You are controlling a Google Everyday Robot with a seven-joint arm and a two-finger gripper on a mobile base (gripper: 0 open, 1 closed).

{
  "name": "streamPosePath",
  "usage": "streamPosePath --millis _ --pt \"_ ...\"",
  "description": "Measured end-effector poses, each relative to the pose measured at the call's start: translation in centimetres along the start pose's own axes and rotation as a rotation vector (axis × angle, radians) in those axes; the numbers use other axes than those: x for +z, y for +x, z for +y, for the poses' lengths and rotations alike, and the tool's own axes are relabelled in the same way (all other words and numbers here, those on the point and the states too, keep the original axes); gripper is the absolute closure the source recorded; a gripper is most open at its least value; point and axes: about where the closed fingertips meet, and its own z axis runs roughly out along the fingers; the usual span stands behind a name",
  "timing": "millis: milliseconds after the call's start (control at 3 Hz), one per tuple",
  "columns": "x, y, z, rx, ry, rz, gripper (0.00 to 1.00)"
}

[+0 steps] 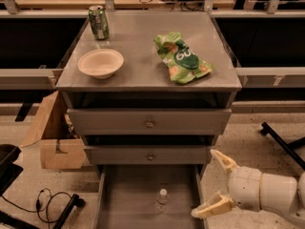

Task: Pick water bottle from bottom drawer and place on counter

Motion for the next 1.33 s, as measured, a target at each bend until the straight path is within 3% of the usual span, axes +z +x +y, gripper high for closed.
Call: streamPosePath --millis 333,667,1333 --pt "-1.4 3.8 -4.4 -0.018 0.225 -0.116 0.0" --pt "-3.0 6.7 -7.9 -0.027 0.323 -0.151 0.0" --pt "-1.1 8.6 -8.1 -0.014 0.287 -0.152 0.0"
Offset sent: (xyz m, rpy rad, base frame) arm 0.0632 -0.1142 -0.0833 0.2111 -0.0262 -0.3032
